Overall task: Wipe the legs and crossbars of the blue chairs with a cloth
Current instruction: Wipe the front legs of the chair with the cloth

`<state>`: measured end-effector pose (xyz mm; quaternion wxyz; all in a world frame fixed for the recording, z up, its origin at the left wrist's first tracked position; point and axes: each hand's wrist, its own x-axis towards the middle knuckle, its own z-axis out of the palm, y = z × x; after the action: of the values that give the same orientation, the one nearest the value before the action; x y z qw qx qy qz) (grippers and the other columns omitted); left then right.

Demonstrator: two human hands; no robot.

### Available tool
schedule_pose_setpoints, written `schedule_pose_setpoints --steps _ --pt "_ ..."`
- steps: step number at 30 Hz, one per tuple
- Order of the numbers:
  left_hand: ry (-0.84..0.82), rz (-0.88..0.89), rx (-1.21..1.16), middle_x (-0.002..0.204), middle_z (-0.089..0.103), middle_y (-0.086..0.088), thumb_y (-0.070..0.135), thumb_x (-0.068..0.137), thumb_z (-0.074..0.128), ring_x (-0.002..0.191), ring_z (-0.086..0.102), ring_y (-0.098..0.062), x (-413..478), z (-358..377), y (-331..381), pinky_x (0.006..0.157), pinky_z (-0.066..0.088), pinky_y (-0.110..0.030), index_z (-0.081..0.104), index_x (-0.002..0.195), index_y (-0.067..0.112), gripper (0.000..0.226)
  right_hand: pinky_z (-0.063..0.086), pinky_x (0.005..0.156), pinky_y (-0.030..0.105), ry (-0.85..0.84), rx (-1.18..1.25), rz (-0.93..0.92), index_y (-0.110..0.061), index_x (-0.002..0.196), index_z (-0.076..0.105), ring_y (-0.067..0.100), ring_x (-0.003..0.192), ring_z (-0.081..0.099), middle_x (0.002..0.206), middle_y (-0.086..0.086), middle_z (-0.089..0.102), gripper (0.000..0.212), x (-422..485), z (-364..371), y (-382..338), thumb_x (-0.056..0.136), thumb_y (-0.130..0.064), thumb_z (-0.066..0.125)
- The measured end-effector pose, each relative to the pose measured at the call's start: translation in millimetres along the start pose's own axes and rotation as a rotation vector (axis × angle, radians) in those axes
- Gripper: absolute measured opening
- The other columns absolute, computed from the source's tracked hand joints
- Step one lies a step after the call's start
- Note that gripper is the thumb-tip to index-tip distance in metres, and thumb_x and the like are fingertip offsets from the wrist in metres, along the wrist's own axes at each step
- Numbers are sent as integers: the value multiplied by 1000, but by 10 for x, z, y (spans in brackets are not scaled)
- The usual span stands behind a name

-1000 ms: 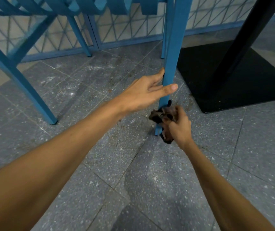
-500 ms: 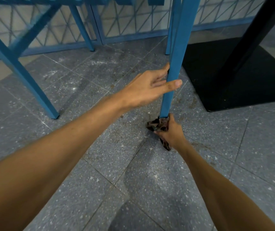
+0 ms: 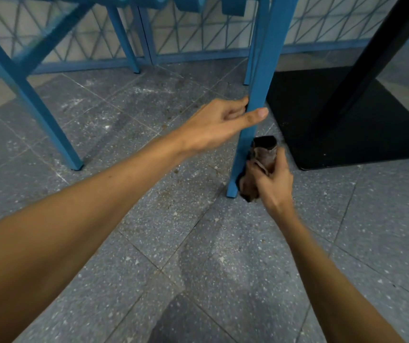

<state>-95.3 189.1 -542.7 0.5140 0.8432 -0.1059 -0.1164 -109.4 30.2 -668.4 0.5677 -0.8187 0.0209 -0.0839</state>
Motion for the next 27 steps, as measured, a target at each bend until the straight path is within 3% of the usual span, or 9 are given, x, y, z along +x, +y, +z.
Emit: schedule_pose_setpoints --steps 4,7,9,14,18,20,22,23,27 --pt "12 -31 -9 150 34 9 59 89 45 136 36 -9 -13 1 21 113 23 -31 48 136 24 58 48 54 10 -67 139 172 -19 111 47 -4 65 62 85 -6 63 26 -166 248 177 90 -8 59" --pt "1 -43 -76 146 42 9 59 91 40 129 46 -7 -21 -16 17 114 30 -41 48 136 24 58 55 65 30 -235 23 401 -18 114 48 19 83 66 95 5 64 30 -194 322 435 88 -6 56" --pt "11 -57 -113 143 46 5 54 94 37 124 51 -7 -12 -40 6 114 30 -42 48 134 25 51 55 68 35 -237 29 439 -16 110 49 24 86 65 95 6 64 28 -172 310 447 86 -4 56" --pt "59 -89 -183 138 52 -1 49 97 34 122 53 -10 41 -79 -27 111 34 -37 49 134 18 50 49 56 20 -51 283 176 -17 93 52 3 63 59 74 -6 59 21 50 119 -268 83 1 55" --pt "133 -90 -200 132 58 2 55 94 36 121 53 -8 96 -105 -54 106 38 -31 63 119 26 46 53 76 24 44 367 -225 -5 124 47 6 79 59 88 -6 60 43 239 -79 -924 81 2 51" --pt "164 -99 -232 125 63 4 51 95 37 110 58 -3 83 -102 -73 96 42 -23 66 111 29 40 51 87 26 76 272 -279 -9 137 38 8 95 61 104 -3 63 55 183 -38 -979 85 -1 52" --pt "159 -113 -219 123 63 5 51 95 37 106 58 -3 59 -106 -109 91 43 -21 63 120 25 44 49 99 35 40 149 -199 -19 145 28 15 113 59 125 2 58 66 63 86 -818 85 -9 54" --pt "157 -132 -198 124 63 4 51 95 37 104 59 -5 43 -108 -155 91 43 -23 60 124 22 47 50 98 37 -11 91 -118 -23 145 27 18 114 59 126 2 58 67 -6 140 -696 85 -11 54" --pt "216 -295 -132 116 64 -6 42 98 39 106 62 -23 -110 -78 -384 90 52 -39 58 113 17 34 56 67 19 -138 -94 242 -17 126 46 14 85 67 87 -12 62 41 -236 57 -355 88 -6 57"
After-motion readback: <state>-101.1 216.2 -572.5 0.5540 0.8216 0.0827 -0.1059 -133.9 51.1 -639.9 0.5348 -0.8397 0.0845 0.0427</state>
